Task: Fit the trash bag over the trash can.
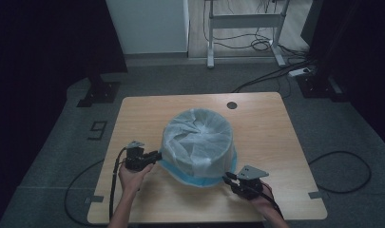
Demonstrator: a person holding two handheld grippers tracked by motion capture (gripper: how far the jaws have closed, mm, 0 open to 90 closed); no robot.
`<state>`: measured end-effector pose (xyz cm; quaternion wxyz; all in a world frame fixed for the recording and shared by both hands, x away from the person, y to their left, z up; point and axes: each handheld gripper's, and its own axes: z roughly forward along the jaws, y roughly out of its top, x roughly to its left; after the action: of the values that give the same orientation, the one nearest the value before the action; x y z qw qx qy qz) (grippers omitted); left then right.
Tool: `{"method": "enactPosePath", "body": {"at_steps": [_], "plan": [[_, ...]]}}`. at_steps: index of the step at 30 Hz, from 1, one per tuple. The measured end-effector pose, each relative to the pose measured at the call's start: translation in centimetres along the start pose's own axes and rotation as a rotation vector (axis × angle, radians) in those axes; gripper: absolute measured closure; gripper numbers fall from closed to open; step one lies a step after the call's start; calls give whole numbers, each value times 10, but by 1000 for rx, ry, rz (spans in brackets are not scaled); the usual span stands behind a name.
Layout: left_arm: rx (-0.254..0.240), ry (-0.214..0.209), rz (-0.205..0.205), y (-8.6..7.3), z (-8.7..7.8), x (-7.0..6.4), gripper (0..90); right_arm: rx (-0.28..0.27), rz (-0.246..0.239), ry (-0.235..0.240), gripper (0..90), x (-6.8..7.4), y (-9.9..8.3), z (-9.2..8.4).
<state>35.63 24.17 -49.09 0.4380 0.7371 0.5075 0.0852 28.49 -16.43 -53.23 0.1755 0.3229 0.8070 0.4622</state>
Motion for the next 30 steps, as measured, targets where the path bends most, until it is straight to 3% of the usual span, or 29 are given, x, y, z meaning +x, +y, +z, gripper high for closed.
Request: {"method": "enactPosePath", "body": {"at_steps": [5, 9, 13, 19, 22, 25, 30], "plan": [[-88, -17, 7, 2, -29, 5, 531, -99, 10, -11, 478, -1, 10, -17], [-142, -81, 53, 6, -42, 4, 480, -177, 37, -21, 383, -2, 21, -29], [-152, -140, 117, 11, -39, -6, 417, -240, 44, -5, 320, -3, 31, -35], [-154, -226, 198, 10, -28, -21, 335, -277, 49, -4, 307, -6, 43, -35], [-155, -272, 228, 9, -24, -25, 316, -291, 45, 30, 362, -7, 48, -33], [-161, -302, 241, 9, -22, -27, 332, -296, 31, 62, 513, -6, 52, -31], [-158, -320, 270, 8, -19, -31, 477, -282, 20, 63, 746, -2, 53, -27]]}}
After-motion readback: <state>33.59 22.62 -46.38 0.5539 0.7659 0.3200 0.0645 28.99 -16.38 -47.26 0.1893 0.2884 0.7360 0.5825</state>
